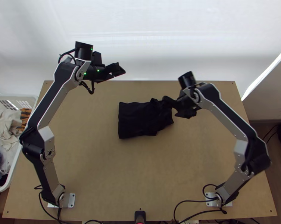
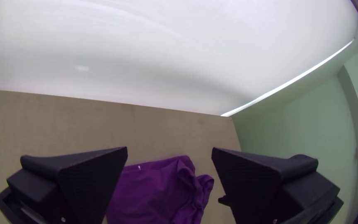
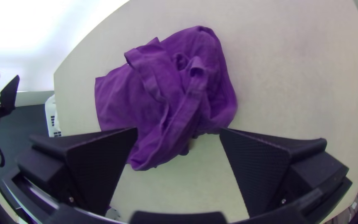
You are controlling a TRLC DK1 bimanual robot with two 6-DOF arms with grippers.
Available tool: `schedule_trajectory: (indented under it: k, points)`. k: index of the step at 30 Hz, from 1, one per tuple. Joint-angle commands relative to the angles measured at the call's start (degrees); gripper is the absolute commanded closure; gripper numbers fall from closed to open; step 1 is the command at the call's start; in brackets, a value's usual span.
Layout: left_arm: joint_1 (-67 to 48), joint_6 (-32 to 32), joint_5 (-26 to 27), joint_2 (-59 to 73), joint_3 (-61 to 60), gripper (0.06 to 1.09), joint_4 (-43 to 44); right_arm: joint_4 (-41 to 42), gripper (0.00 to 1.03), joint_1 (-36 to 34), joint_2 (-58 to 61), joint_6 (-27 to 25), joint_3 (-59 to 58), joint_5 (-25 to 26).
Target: Fold the t-shirt
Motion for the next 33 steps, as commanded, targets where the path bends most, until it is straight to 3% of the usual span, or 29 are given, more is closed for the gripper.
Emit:
schedule_trajectory:
  k: [1,10,23,25,33]
  points:
    - [0.86,0.47,-0.6,-3.04,-1.14,0.1,-1.07,-2.55,0.06,1.95,4.6,-0.95,2.93,1.52]
    - [2.27,0.74,-1.83,-4.88,-1.14,0.1,-1.68,-4.66,0.05,4.41,11.46,-6.05,5.92,7.77]
    - [3.15,1.09,-3.23,-7.17,-1.05,0.1,-3.88,0.08,0.06,2.12,16.56,-12.37,5.65,9.7]
    - [3.15,1.09,-3.23,-7.26,-1.05,0.1,-3.97,0.88,0.12,1.77,17.35,-12.73,5.3,9.7]
    - [3.06,1.09,-3.5,-7.43,-0.61,0.1,-4.23,4.13,0.76,0.1,17.35,-13.34,1.52,10.31]
